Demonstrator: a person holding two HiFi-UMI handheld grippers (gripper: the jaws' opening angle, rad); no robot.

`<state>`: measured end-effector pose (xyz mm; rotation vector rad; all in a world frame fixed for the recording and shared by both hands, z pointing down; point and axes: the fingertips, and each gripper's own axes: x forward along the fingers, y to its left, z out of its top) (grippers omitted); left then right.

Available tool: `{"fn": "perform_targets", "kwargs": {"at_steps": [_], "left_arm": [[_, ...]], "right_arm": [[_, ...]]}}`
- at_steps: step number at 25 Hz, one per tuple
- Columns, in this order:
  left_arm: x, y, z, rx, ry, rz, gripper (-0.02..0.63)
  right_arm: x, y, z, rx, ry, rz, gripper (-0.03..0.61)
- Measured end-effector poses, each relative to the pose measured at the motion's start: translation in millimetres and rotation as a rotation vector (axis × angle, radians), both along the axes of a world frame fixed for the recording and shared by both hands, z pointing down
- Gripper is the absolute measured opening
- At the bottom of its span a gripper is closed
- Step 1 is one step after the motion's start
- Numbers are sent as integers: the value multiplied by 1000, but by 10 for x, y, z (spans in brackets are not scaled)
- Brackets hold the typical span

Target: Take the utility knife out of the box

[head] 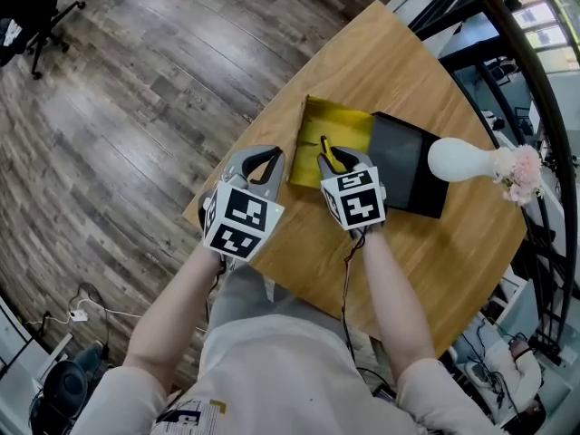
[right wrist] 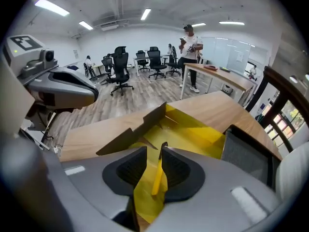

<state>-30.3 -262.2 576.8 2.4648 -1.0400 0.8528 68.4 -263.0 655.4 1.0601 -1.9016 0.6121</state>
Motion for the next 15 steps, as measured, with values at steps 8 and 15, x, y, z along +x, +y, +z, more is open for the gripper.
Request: {"fn": "perform_targets", "kwargs": {"at_steps": [8,15], "left_arm": [[-8,1,210,-34,-4,-9,3],[-23,-5,253,-37,1,-14,3]], "right_arm": [[65,-56,274,-89,133,-6,97],[69,-65,422,-142,274,-89,66]]}}
